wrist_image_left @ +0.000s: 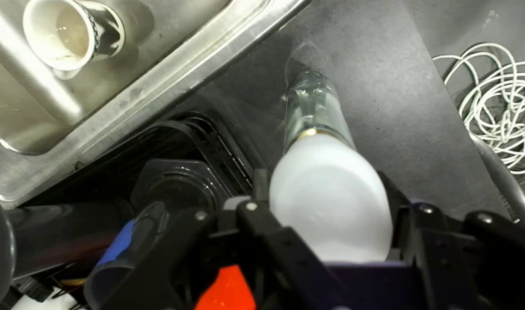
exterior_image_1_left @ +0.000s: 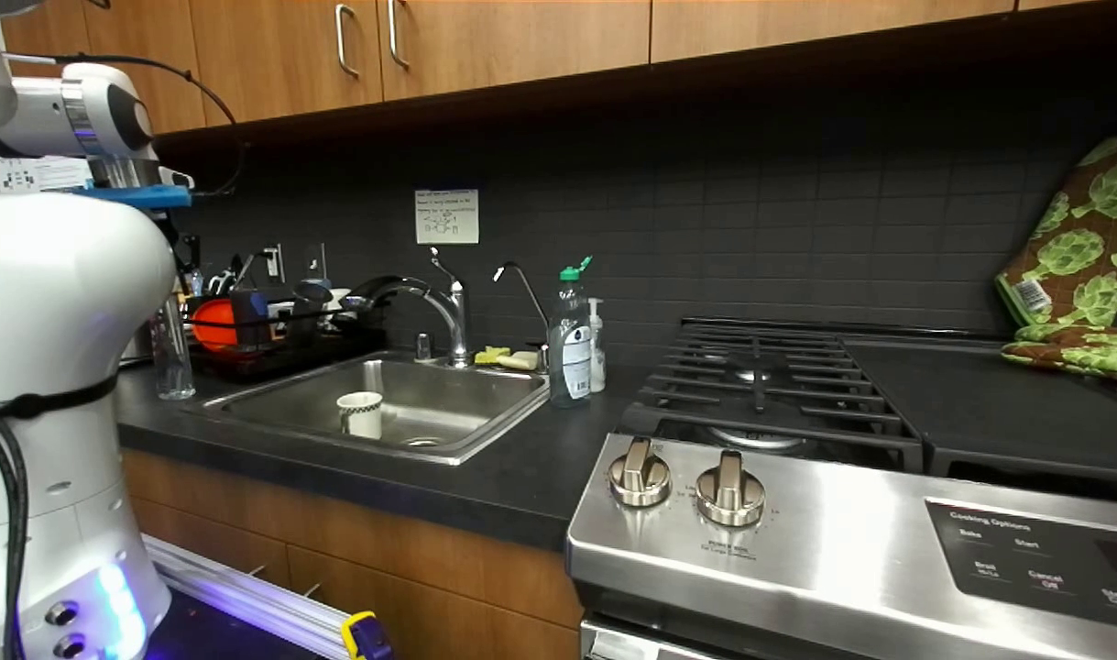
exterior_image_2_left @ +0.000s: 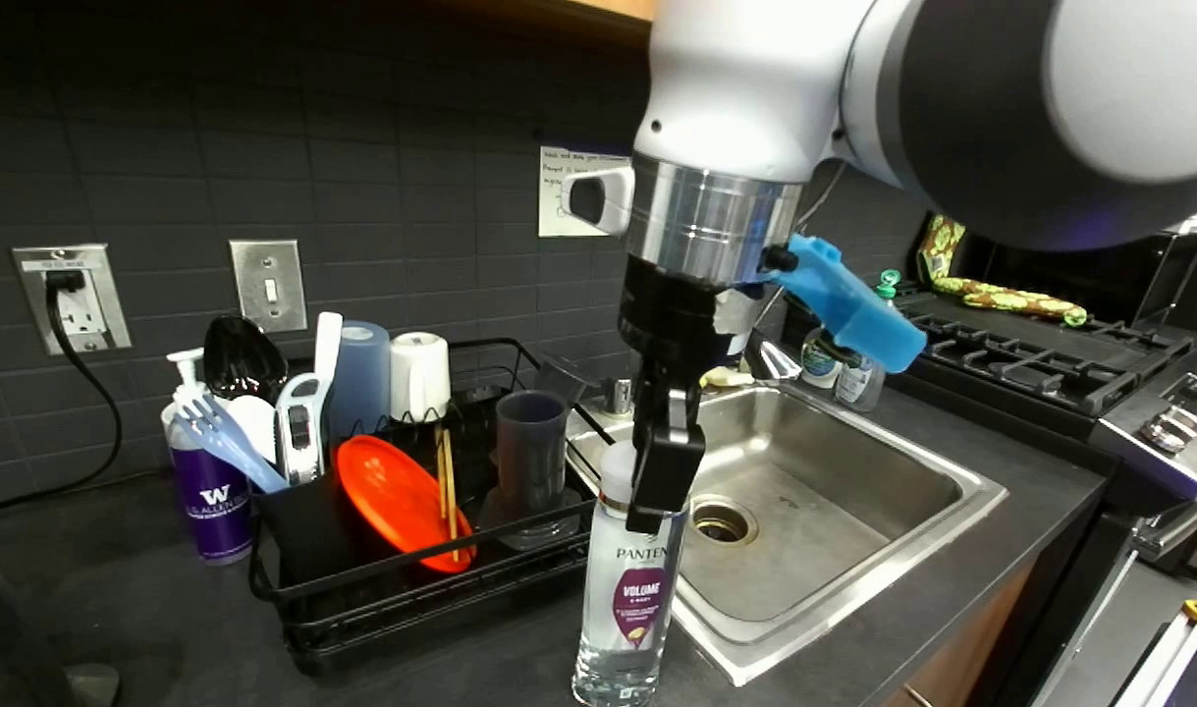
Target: Move the water bottle to the left
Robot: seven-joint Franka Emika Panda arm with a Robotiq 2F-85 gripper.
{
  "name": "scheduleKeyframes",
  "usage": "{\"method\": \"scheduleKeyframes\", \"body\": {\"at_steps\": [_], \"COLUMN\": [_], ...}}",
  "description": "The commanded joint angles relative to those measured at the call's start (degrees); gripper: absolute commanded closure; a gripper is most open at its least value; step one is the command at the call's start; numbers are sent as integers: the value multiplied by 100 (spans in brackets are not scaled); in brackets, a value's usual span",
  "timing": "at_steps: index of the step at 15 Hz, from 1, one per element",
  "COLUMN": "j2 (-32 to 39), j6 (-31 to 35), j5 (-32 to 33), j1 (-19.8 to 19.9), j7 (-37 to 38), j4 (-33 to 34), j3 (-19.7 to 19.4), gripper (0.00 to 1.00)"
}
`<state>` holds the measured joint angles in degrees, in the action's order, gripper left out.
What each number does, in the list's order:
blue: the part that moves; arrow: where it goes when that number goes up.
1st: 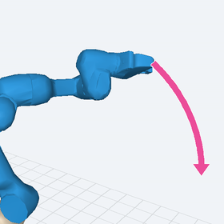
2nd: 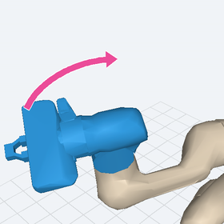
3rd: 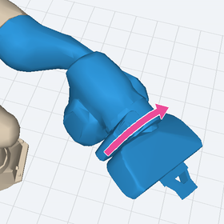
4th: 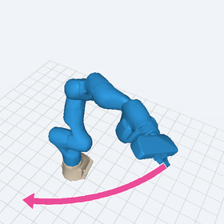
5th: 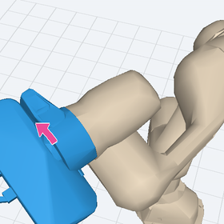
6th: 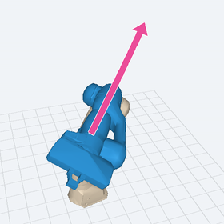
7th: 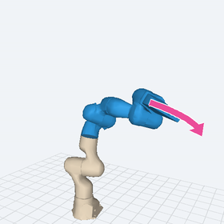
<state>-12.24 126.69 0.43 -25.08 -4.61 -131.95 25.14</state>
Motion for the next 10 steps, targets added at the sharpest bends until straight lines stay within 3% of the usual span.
{"method": "scheduleKeyframes", "body": {"at_steps": [1,5,7,10], "j2": [94,117,122,116], "j6": [43,38,22,10], "j5": [167,213,234,283], "j1": [40,52,52,53], "j7": [100,118,135,180], "j4": [160,191,204,238], "j3": [-9,-11,-9,-5], "gripper": [68,68,36,7]}}
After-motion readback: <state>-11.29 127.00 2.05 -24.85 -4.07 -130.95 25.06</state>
